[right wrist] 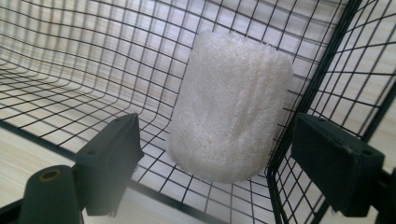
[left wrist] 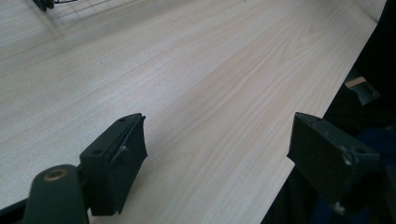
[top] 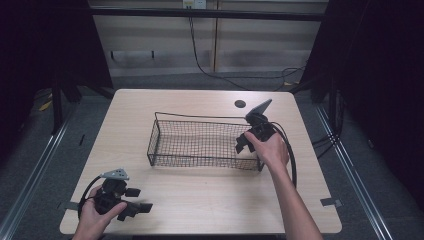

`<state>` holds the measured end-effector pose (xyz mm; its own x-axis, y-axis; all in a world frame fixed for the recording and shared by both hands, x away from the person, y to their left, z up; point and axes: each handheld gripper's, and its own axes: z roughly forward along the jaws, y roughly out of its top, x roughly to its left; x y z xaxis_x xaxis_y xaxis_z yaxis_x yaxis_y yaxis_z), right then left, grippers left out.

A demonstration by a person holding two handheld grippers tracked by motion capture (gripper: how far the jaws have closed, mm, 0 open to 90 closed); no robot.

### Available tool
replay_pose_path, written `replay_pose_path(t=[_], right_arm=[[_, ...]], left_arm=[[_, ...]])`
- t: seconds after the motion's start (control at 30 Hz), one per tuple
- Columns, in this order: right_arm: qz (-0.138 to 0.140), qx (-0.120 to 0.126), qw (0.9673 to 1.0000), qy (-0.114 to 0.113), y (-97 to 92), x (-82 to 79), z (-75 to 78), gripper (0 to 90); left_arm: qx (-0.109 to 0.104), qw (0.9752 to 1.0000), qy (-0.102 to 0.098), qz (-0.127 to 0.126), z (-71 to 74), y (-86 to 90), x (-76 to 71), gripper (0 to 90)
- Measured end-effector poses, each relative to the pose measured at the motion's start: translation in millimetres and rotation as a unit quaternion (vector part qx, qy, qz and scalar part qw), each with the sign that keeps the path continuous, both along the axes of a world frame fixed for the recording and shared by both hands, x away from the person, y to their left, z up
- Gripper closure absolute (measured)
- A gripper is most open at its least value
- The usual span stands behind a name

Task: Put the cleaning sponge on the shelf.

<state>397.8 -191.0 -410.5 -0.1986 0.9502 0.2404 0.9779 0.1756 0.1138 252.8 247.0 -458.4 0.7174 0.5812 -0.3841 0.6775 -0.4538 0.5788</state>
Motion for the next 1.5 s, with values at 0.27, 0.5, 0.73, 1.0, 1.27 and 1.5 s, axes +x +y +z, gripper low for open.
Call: replay_pose_path(t=[0.27, 0.5, 0.73, 1.0, 1.27, 1.5], right_arm=[[0.017, 0.021, 0.9994, -0.023, -5.2, -11.3, 13.5, 16.0], [0.051, 0.034, 0.9965, -0.056, -2.5, -27.4, 27.2, 19.3], [0.076, 0.043, 0.9927, -0.083, -0.3, -40.9, 36.1, 22.2], [0.097, 0.06, 0.9891, -0.093, 1.1, -58.6, 30.8, 25.0], [0.119, 0.07, 0.9846, -0.107, 7.8, -75.3, 29.5, 26.8], [0.134, 0.082, 0.9809, -0.115, 16.2, -96.6, 23.2, 27.6]], left_arm=[[0.002, 1.0, 0.0, 0.0, -0.2, -0.3, 0.1, 18.6], [0.001, 1.0, 0.001, 0.002, -0.5, -0.9, -0.2, 18.6], [0.002, 1.0, 0.001, 0.001, -0.3, -0.5, -0.2, 18.7], [0.002, 1.0, 0.001, 0.002, -0.5, -0.9, -0.3, 18.7], [0.004, 1.0, 0.0, 0.001, -0.6, -0.8, -0.2, 18.6], [0.002, 1.0, 0.0, 0.002, -0.5, -0.6, -0.3, 18.7]])
